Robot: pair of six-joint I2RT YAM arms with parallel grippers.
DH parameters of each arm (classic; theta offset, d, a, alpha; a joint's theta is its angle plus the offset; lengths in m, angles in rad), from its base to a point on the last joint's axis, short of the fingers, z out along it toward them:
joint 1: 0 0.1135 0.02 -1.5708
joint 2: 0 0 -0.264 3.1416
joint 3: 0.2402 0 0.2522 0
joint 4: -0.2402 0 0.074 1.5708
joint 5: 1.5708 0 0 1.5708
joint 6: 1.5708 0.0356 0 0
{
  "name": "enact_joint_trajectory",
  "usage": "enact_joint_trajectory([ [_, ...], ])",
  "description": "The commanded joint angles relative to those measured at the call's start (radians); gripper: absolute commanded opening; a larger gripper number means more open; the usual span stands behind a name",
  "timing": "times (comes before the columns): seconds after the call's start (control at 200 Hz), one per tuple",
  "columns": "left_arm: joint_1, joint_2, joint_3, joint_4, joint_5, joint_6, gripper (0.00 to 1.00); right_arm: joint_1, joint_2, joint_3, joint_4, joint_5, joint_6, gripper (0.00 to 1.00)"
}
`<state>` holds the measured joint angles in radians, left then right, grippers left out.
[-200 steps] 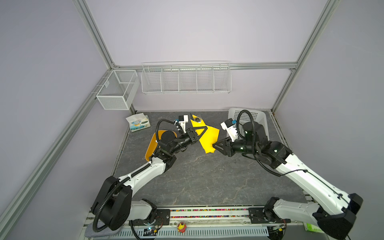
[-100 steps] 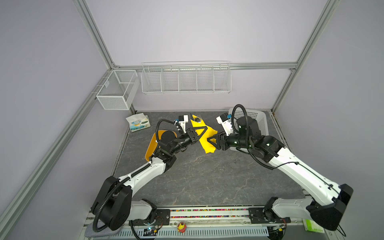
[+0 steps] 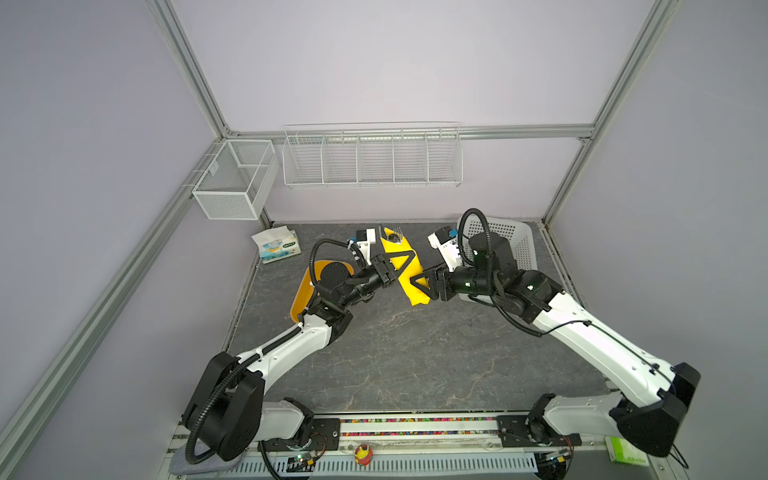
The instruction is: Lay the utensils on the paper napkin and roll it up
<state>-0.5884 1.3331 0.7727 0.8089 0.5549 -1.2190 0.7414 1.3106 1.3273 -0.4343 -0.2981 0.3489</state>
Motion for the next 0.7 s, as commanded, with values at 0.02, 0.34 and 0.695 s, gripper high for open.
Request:
enact_joint_trajectory([
  [0.02, -0.003, -0.002, 0.039, 0.081, 0.023, -0.027, 0.00, -0.002, 0.009, -0.028, 0.045, -0.100, -0.024, 0.58],
  [0.34, -0.002, 0.015, 0.051, 0.107, 0.059, -0.045, 0.00, -0.036, 0.014, -0.055, 0.101, -0.260, -0.006, 0.54],
  [0.695, -0.002, 0.033, 0.060, 0.145, 0.089, -0.074, 0.00, -0.057, 0.036, -0.054, 0.114, -0.302, -0.009, 0.54],
])
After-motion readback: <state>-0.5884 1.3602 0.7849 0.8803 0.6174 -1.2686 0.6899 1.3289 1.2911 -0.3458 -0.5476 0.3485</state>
